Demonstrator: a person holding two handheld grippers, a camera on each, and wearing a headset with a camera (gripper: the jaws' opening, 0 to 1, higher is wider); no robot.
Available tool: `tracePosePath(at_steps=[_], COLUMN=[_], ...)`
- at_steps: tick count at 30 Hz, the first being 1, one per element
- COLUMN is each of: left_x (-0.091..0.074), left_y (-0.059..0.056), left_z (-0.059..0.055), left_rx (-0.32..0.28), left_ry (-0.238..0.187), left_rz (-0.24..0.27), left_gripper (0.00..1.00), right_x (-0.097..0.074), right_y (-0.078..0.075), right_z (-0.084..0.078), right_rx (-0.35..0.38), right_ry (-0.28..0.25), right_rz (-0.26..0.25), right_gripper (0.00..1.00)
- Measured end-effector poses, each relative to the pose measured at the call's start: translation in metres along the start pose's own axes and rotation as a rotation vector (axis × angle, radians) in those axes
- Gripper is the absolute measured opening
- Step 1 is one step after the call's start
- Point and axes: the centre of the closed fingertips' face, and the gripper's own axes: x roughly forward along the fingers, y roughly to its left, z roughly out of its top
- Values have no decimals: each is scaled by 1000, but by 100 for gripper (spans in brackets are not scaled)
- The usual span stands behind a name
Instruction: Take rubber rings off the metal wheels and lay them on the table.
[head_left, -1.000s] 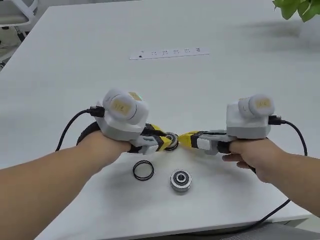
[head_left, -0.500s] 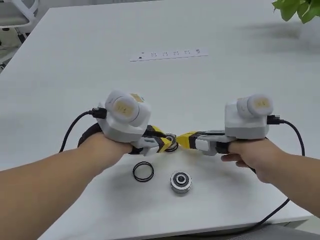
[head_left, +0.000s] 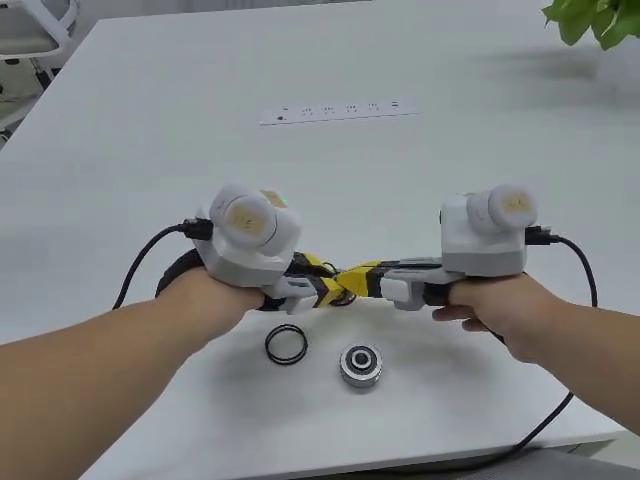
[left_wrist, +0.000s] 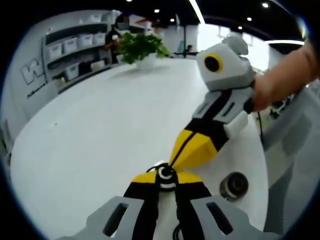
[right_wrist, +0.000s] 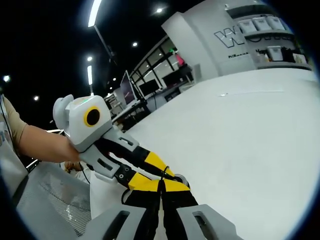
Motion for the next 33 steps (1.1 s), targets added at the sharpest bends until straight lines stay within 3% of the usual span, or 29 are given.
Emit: tracePosePath(at_steps=[10,20,21,23,26,33], left_x=[0,-3,-5,-9,-13,-27], left_y=[-1,-2,-2,-2,0,-3], left_z=[-1,0,2,4,7,11], left_rx=[9,16,19,21,16,22], left_ry=[-1,13,9,2,-11,-23], left_rz=[-2,-13,-15,-18,-16,-12], left_gripper=[12,13,12,2,8,13], right_x=[-7,-11,-11,-12,-13,-14], right_y=[-10,2,2,3,4,4], right_z=[-7,-4,-3,-2,0,6], right_rx=[33,40,40,41,41,38], right_ry=[1,-3,-4,-8,-13,-23], right_rz=[-39,-40,-40,-42,-44,-39], right_gripper=[0,0,0,0,0,0])
